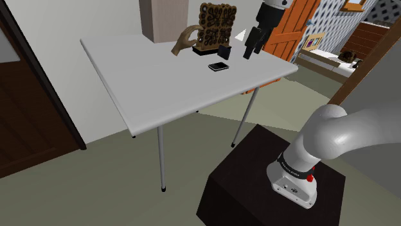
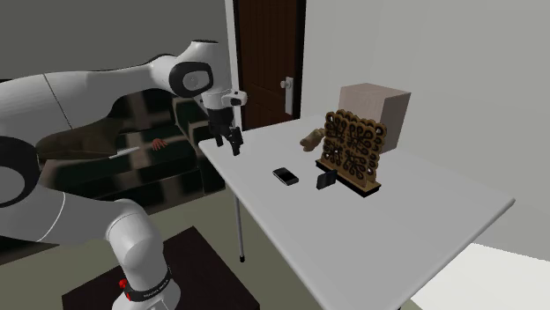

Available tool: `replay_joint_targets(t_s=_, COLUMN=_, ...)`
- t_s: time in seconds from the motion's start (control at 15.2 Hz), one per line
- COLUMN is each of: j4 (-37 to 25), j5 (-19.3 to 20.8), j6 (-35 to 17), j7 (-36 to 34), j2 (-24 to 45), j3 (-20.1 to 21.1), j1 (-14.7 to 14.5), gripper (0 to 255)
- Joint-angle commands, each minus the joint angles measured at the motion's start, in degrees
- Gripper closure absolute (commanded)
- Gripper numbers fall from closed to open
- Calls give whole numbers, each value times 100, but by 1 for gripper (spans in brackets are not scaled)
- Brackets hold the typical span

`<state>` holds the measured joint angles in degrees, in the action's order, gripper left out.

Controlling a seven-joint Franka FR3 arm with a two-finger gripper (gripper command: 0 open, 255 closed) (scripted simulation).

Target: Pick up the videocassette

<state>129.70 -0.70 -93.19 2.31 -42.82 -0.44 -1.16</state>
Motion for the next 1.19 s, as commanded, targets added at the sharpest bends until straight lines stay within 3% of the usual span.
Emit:
replay_joint_targets(t_s=0.0, j4=0, j5=0, j6=0, j7=0, j2=0, j3=0, j1=0, gripper=0)
replay_joint_targets(t_s=0.59, j4=-902, j5=106, j6=-645, j7=401, j2=1598, j3=-685, j1=292, gripper=0)
replay_joint_targets(t_s=1.12, j4=-2108, j5=-129, j6=-901, j7=816, j2=3144, j3=-1268, j1=502, gripper=0)
